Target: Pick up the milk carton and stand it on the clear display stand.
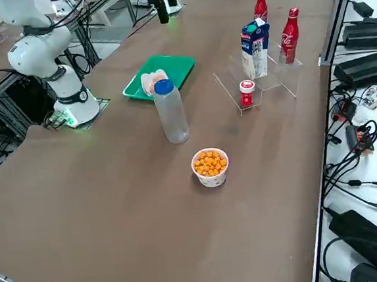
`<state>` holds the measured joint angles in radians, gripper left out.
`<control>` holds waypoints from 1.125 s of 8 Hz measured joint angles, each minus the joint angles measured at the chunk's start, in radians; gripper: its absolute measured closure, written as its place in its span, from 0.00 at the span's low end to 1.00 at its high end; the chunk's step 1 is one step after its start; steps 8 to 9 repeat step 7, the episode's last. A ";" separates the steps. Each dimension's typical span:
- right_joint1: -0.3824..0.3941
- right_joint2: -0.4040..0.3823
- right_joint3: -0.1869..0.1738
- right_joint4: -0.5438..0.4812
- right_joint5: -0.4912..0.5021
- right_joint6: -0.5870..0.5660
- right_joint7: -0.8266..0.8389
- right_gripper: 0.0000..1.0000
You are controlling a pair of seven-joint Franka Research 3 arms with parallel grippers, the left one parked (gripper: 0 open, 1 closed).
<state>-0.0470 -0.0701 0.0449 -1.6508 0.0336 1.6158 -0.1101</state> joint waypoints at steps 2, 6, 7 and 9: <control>0.011 -0.001 0.000 0.000 0.000 0.002 0.000 0.00; 0.048 0.000 -0.024 0.000 0.000 0.002 0.001 0.00; 0.053 0.000 -0.029 0.000 0.000 0.002 0.001 0.00; 0.053 0.000 -0.029 0.000 0.000 0.002 0.001 0.00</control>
